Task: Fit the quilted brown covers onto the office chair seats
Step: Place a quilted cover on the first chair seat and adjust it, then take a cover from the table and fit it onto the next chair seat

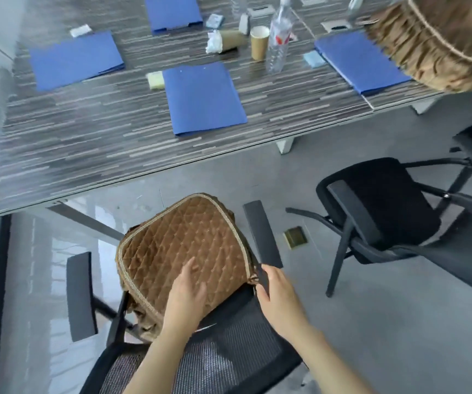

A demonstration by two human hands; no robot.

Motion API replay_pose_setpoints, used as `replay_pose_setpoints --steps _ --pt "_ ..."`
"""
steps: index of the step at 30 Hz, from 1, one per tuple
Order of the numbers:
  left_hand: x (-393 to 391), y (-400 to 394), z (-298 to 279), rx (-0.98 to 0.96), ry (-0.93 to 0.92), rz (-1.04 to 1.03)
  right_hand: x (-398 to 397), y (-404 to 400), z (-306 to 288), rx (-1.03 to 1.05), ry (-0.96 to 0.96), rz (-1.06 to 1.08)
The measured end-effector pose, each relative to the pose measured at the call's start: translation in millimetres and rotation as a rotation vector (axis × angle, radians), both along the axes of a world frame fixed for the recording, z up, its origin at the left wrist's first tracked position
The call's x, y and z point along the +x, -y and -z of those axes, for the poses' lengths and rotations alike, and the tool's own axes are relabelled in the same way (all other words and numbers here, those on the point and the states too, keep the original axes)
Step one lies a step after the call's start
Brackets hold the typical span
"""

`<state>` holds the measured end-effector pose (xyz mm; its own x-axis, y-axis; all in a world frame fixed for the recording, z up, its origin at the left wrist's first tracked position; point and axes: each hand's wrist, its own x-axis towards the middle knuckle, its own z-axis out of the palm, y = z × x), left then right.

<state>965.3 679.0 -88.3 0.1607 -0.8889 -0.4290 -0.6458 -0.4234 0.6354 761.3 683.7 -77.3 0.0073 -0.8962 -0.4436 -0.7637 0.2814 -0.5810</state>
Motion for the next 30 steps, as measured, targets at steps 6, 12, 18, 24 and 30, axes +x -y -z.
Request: replay_pose_setpoints --steps 6,12,18,24,30 --pt "-138 -43 -35 -0.09 -0.038 0.101 -146 -65 -52 -0.088 0.015 0.145" --pt "-318 -65 -66 -0.121 -0.082 0.328 -298 -121 -89 -0.185 -0.026 0.358" --pt "-452 -70 -97 -0.095 -0.077 0.624 -414 -163 -114 -0.222 -0.011 0.567" --pt "-545 -44 -106 -0.104 -0.132 0.689 -507 -159 -126 -0.243 0.013 0.705" --pt "-638 29 -105 -0.126 -0.159 0.612 -613 -82 -137 -0.257 0.008 0.611"
